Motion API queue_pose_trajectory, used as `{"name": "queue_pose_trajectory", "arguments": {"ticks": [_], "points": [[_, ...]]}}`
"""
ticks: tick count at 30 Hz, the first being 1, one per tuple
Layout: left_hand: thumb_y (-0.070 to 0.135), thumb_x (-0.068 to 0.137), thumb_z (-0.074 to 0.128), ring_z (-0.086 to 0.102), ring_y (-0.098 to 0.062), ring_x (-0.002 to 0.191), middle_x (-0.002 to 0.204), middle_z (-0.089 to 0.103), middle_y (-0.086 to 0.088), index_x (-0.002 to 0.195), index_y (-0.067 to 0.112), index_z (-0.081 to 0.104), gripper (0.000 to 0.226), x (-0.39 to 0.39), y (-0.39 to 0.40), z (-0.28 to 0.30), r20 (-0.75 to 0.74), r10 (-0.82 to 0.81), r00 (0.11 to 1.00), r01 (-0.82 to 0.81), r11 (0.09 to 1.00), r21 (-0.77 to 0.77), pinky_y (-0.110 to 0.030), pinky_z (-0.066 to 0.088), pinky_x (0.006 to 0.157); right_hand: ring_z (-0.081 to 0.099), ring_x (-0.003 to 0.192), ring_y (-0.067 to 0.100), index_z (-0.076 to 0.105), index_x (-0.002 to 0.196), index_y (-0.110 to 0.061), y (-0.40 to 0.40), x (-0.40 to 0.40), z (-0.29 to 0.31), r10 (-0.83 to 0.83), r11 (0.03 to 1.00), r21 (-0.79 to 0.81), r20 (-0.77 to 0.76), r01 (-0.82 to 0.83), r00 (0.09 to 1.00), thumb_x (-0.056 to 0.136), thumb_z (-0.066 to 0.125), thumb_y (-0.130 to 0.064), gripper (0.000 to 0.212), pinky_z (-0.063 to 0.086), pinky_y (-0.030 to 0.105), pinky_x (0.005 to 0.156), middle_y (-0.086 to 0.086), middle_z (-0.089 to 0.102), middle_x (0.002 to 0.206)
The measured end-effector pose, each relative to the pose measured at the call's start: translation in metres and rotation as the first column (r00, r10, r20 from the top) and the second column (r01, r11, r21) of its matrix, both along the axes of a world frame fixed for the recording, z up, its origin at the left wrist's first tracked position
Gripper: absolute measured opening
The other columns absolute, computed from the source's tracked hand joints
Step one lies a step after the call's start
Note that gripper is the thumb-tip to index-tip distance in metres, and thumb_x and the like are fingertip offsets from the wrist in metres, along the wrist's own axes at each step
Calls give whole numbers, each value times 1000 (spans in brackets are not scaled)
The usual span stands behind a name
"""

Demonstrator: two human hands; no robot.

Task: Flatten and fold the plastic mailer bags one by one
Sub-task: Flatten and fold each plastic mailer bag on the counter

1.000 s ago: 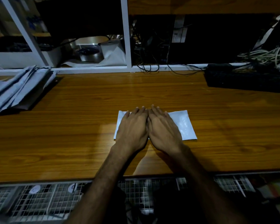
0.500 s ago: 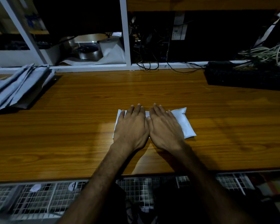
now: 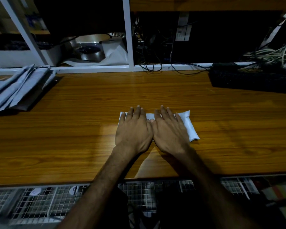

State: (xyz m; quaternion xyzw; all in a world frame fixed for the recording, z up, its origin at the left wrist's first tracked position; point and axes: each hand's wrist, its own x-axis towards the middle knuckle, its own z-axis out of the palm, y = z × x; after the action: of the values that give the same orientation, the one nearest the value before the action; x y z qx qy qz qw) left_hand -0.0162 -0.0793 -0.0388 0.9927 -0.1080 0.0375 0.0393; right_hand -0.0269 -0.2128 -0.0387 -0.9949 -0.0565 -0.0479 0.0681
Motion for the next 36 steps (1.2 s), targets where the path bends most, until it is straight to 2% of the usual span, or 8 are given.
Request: {"name": "queue_pose_trajectory", "arguments": {"ticks": [3,6,13,24,30,36], "points": [[48,98,1,15,-29,159,171,19,-12,163,8,21,79,0,0,0,-13,25,1000,-25,1000,6,-51,13,128,14,159,29,25,162,-17,0,-1,1,-24,1000,6,2,24,1000,87,-16,-58,94,14,50,127,13,17,171],[49,96,0,13,-30,159,171,18,-13,163,6,20,82,-1,-1,1,-20,43,999,-43,999,4,-51,13,128,11,159,29,23,163,-20,0,-3,2,-63,998,26,-7,63,998,95,-3,-59,82,12,50,128,12,15,172],[53,94,2,9,-30,160,172,13,-14,164,5,16,86,-3,-2,1,-34,111,993,-112,993,-29,-52,8,129,4,160,27,19,164,-21,-3,-4,1,-113,993,40,-23,114,993,106,11,-61,71,6,51,128,11,9,173],[61,96,8,2,-30,160,173,7,-14,164,5,9,88,-6,-5,-1,-53,227,972,-231,970,-80,-61,1,126,4,160,28,23,164,-22,-6,-6,-1,-203,977,66,2,203,979,100,11,-71,81,2,52,128,15,10,172],[70,95,12,-2,-28,161,173,3,-13,165,6,6,95,-6,-6,1,-65,278,958,-284,952,-116,-62,-3,125,1,160,28,17,165,-18,-9,-7,2,-247,965,88,-19,248,969,100,14,-73,86,0,49,129,15,4,172],[81,91,9,0,-29,160,174,3,-13,165,6,5,105,-5,6,-2,-58,313,948,-318,944,-87,-63,-3,125,-1,160,28,12,166,-16,-19,-10,1,-272,959,80,-30,274,962,95,12,-81,95,-2,46,129,14,0,173]]}}
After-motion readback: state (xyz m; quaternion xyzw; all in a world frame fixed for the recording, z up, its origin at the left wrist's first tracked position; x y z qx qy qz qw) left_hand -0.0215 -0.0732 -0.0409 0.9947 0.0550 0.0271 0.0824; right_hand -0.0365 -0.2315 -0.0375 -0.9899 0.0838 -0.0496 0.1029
